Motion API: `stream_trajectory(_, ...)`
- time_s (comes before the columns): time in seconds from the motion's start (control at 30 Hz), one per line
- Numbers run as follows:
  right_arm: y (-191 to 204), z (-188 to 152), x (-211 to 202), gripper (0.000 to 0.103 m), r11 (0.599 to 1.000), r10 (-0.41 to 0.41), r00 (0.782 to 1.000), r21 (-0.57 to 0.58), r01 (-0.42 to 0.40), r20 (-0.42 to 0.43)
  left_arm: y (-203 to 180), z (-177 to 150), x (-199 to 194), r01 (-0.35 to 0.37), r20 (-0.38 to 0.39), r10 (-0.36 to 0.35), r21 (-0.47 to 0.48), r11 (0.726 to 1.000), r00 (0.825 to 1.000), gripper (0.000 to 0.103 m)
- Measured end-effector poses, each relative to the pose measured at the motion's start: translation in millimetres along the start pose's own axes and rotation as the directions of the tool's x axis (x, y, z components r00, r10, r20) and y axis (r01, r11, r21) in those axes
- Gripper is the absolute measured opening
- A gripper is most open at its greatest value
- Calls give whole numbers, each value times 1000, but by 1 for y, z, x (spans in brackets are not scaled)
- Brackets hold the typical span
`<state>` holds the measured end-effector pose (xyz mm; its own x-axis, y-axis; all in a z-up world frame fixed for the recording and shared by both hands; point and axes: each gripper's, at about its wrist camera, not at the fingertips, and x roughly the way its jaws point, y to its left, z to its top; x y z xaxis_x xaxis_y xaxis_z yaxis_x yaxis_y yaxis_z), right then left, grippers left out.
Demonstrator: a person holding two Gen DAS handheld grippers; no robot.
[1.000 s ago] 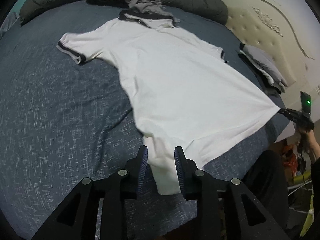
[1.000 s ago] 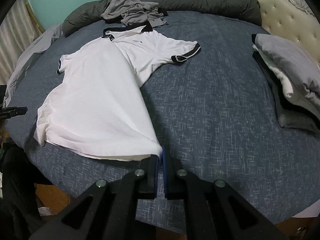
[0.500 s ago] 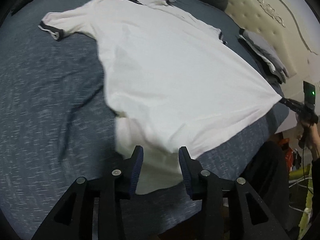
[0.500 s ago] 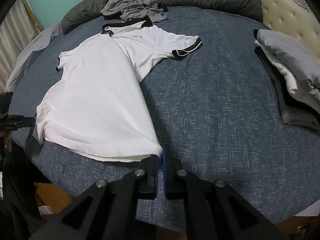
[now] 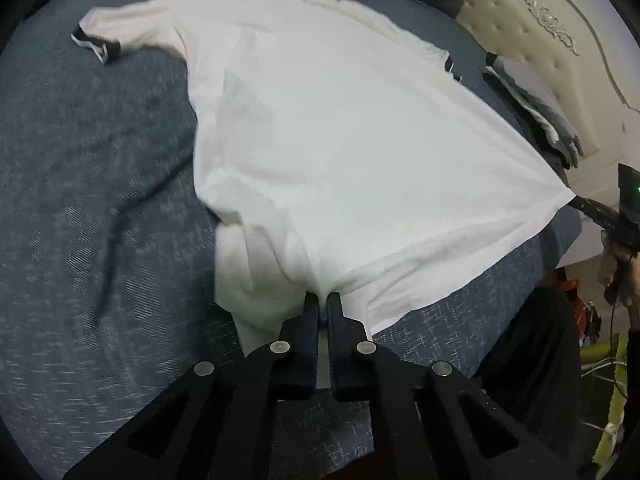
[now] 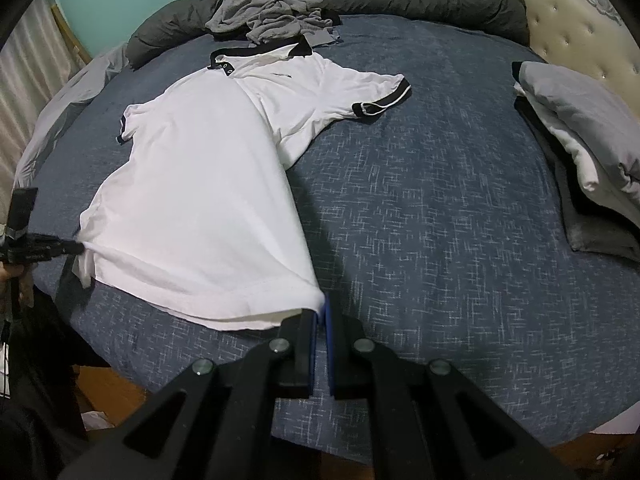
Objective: Fold clothes
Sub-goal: 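Hold the hem with both grippers and pull it apart to straighten it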
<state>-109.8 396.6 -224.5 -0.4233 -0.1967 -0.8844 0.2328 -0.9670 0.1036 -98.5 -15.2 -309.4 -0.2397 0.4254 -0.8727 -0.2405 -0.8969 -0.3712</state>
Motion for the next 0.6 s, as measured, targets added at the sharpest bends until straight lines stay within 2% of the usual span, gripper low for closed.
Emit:
stream_trajectory(0.13,4,1,-6,3,1000,14,1000,-12,-14,12,6,3,-40,0,65,-1,19,1000,998,3)
stream_trajectory(0.37,31,4,-24,3,995,56,997,-89,-52,43,38,12,-122,12,173,-10,-10,1000,985,3)
stream_trajectory(0.47,47,4,-30,3,989,78,996,-130,-71,47,45,11,-140,3,183,-1,-8,1000,983,3)
stream_trajectory(0.6,66,1,-18,3,980,91,996,-180,-86,17,61,2,-142,-19,165,23,-24,1000,986,3)
